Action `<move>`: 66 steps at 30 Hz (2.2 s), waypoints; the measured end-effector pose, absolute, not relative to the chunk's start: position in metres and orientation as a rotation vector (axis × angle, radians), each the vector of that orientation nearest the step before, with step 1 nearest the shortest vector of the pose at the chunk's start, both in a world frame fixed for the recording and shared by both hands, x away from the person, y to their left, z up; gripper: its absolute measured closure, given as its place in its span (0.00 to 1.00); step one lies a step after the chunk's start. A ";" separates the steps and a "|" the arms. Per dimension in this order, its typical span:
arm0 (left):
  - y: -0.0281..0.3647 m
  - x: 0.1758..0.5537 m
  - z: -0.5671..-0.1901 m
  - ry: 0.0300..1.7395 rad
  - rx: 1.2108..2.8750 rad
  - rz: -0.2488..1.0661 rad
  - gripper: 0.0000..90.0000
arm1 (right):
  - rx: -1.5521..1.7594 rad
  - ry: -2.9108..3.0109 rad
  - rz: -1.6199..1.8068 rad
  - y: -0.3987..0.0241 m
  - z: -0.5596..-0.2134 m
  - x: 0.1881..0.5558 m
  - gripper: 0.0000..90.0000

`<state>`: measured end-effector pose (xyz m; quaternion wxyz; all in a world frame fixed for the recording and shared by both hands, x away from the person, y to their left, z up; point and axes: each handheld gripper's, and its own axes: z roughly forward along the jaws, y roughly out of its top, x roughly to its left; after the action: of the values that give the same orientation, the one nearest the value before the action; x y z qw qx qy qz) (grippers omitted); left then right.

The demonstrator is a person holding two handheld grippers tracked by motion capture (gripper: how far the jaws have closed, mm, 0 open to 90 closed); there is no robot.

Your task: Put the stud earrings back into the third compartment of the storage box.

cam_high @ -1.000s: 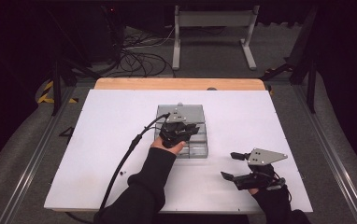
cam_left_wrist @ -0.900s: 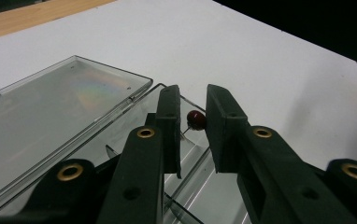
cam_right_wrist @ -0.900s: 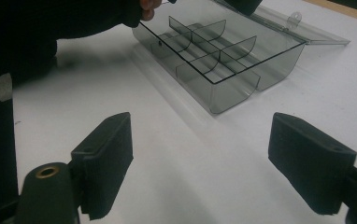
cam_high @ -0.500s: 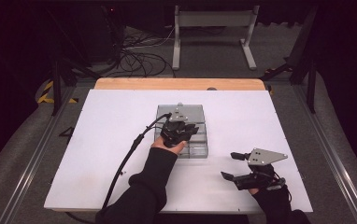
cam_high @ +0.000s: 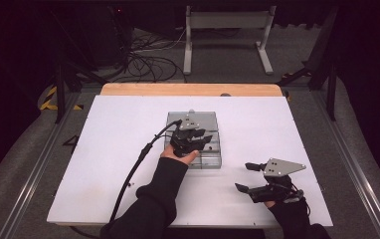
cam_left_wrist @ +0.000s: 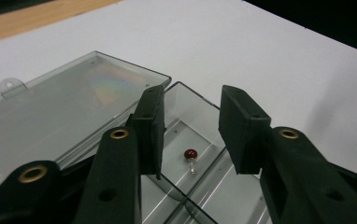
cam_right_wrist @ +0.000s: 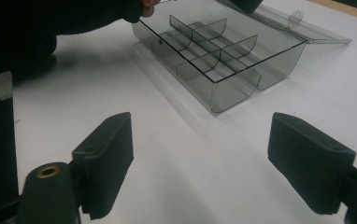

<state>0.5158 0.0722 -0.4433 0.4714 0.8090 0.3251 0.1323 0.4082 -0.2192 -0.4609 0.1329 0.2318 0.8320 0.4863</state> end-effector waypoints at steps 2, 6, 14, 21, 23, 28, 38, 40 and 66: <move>0.075 0.514 -0.439 0.785 1.975 0.328 0.63 | 0.673 2.413 1.411 -0.219 -0.461 0.408 0.25; 0.082 0.507 -0.428 0.760 1.964 0.345 0.60 | 0.670 2.414 1.410 -0.219 -0.461 0.408 0.25; 0.102 0.488 -0.404 0.724 1.966 0.384 0.52 | 0.673 2.415 1.405 -0.218 -0.461 0.409 0.25; 0.127 0.473 -0.385 0.708 1.922 0.410 0.50 | 0.678 2.418 1.401 -0.218 -0.462 0.409 0.25; 0.135 0.469 -0.381 0.706 1.914 0.414 0.50 | 0.680 2.418 1.396 -0.217 -0.463 0.409 0.25; 0.147 0.464 -0.377 0.710 1.910 0.421 0.49 | 0.682 2.419 1.396 -0.217 -0.463 0.409 0.25; 0.168 0.454 -0.371 0.715 1.911 0.425 0.48 | 0.683 2.418 1.394 -0.217 -0.463 0.409 0.25; 0.179 0.448 -0.369 0.708 1.926 0.453 0.48 | 0.684 2.417 1.397 -0.218 -0.463 0.410 0.25; 0.258 0.404 -0.404 0.766 1.977 0.432 0.47 | 0.686 2.423 1.387 -0.216 -0.464 0.410 0.25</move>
<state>0.4044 0.2582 -0.4043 0.4696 0.8066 0.3126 0.1762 0.4103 -0.2160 -0.4637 0.1331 0.2366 0.8353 0.4781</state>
